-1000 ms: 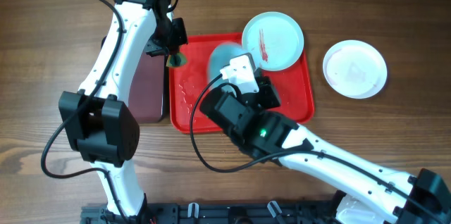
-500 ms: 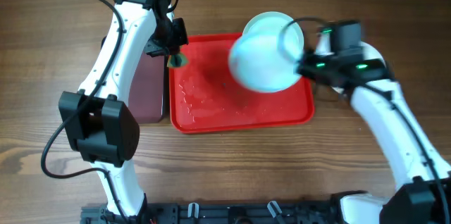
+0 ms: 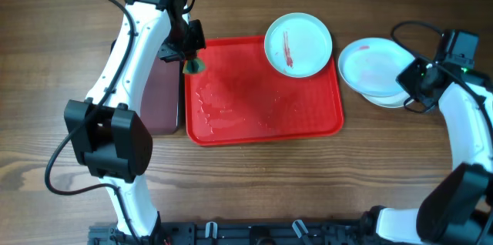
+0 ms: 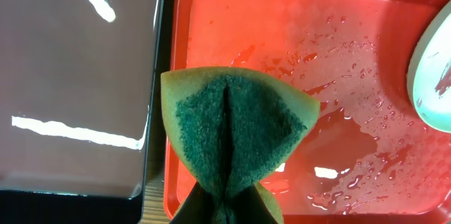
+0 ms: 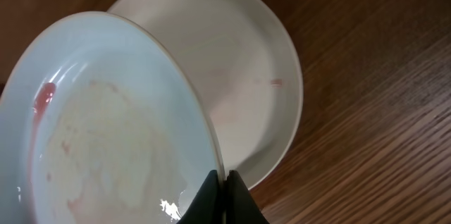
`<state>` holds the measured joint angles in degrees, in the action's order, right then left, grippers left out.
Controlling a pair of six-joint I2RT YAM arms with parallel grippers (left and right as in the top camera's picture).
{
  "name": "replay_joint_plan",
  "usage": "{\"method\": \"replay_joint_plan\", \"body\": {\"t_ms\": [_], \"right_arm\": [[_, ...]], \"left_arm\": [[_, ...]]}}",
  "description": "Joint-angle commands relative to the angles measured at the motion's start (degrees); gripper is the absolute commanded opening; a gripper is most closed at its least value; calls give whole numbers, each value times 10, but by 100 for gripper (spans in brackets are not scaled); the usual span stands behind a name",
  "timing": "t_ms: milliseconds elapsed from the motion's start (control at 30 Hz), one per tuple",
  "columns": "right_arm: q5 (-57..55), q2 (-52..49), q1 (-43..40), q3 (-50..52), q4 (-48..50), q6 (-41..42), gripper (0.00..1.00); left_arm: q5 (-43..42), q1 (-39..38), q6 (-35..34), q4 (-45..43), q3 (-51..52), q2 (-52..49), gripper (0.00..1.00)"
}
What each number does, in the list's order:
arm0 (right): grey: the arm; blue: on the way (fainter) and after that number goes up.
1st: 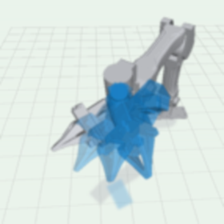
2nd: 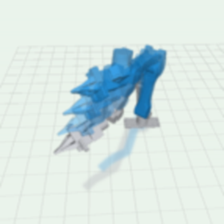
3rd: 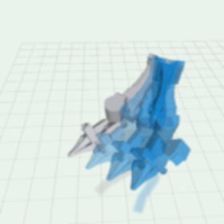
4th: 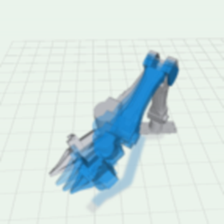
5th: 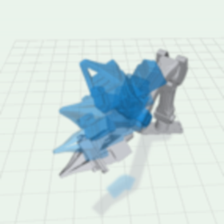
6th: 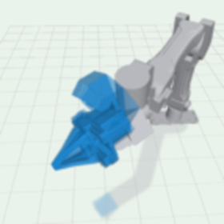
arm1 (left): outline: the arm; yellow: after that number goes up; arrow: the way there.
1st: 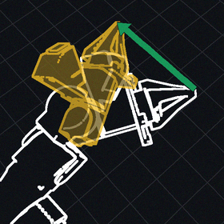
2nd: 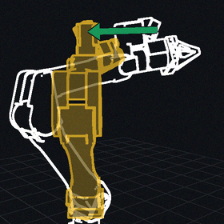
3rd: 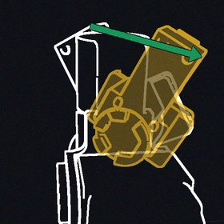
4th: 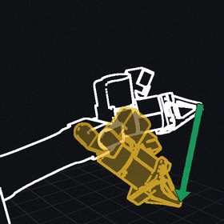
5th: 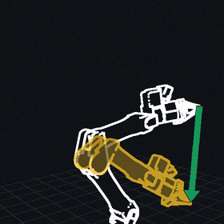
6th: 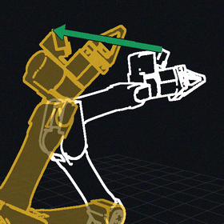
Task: Clean dirty plates on tray and stack at the side
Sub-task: 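Carry the blue plate right and stack it on the white plate, then release the plate and move the right gripper to the last blue plate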
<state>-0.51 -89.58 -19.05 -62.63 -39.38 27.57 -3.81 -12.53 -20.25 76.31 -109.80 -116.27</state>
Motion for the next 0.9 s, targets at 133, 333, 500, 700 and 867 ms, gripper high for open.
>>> {"method": "replay_joint_plan", "body": {"t_ms": [133, 333, 500, 700, 867], "right_arm": [[-14, -72, -45, -2, 10, -1, 4], [7, -83, -45, -3, 29, -14, 54], [174, -82, -35, -34, 39, -67, 63], [197, -82, 80, -78, 62, -61, 59], [122, -98, 195, -78, 119, 37, 56]], "left_arm": [[-9, -1, 5, 0, -9, 12, 4], [-9, -1, 5, 0, -9, 12, 4], [-9, -1, 5, 0, -9, 12, 4], [-9, -1, 5, 0, -9, 12, 4], [-9, -1, 5, 0, -9, 12, 4]]}}
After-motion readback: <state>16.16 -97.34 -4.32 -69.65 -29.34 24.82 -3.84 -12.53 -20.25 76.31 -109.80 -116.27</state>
